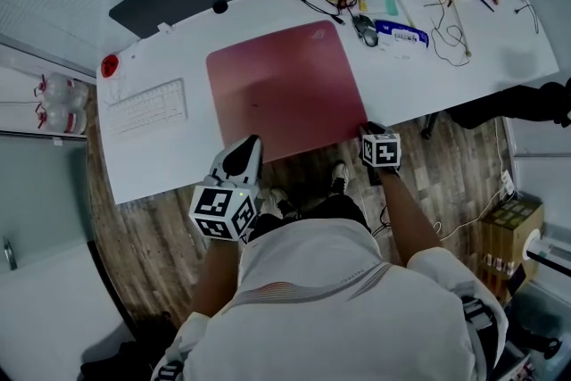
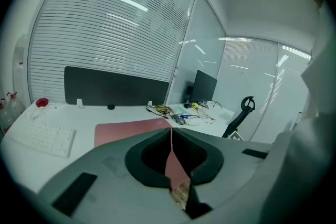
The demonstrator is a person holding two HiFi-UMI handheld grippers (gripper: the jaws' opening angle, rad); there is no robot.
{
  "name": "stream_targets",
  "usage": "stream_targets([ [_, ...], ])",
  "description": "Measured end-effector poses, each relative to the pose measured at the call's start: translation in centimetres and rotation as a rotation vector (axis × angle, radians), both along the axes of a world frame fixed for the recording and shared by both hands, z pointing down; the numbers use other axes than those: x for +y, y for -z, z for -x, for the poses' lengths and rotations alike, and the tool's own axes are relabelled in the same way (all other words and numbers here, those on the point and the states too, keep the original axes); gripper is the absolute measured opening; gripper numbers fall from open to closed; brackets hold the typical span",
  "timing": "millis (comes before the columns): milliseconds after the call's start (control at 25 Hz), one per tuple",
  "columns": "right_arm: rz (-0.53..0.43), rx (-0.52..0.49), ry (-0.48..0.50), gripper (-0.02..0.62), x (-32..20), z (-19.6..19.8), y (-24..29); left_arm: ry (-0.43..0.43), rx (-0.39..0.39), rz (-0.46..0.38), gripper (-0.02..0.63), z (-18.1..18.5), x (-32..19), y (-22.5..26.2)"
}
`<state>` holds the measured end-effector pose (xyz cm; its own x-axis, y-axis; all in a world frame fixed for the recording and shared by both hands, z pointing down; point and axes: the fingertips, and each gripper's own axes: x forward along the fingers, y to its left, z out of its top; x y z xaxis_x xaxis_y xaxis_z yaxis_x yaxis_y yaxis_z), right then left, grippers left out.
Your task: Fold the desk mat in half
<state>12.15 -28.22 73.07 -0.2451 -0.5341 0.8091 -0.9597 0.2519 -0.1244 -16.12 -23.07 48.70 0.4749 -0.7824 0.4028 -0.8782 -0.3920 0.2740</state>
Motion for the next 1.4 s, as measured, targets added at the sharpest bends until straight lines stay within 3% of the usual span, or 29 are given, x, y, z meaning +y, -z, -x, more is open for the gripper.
stream_targets([
  [160,0.007,-0.044,-0.013,0.091,0.2,0.6,-0.1,-0.009,-0.002,0.004,0.020,-0.1,0.0,-0.2],
  [440,-0.066,-0.110,-0.004,0.080,0.5,1.6,2.1,-0.010,-0.005,0.005,0.020,0.2,0.0,-0.3],
  [640,-0.145,-0.341,0.027,0.078,0.2,4.6,6.9,-0.013,-0.001,0.005,0.020,0.3,-0.1,-0.3],
  [760,-0.197,-0.448,0.102,0.078,0.2,7.5,10.3,-0.009,-0.001,-0.005,0.020,0.7,-0.2,0.0],
  [920,-0.235,-0.481,0.209,0.078,0.4,12.0,13.1,0.020,0.004,-0.027,0.020,1.9,-0.3,0.6],
  [1240,-0.208,-0.483,0.451,0.078,2.4,21.3,13.7,0.148,0.003,-0.033,0.020,7.3,1.9,0.4],
  [1400,-0.149,-0.451,0.515,0.078,3.2,25.9,12.1,0.248,0.004,-0.015,0.020,11.7,4.5,-0.4],
])
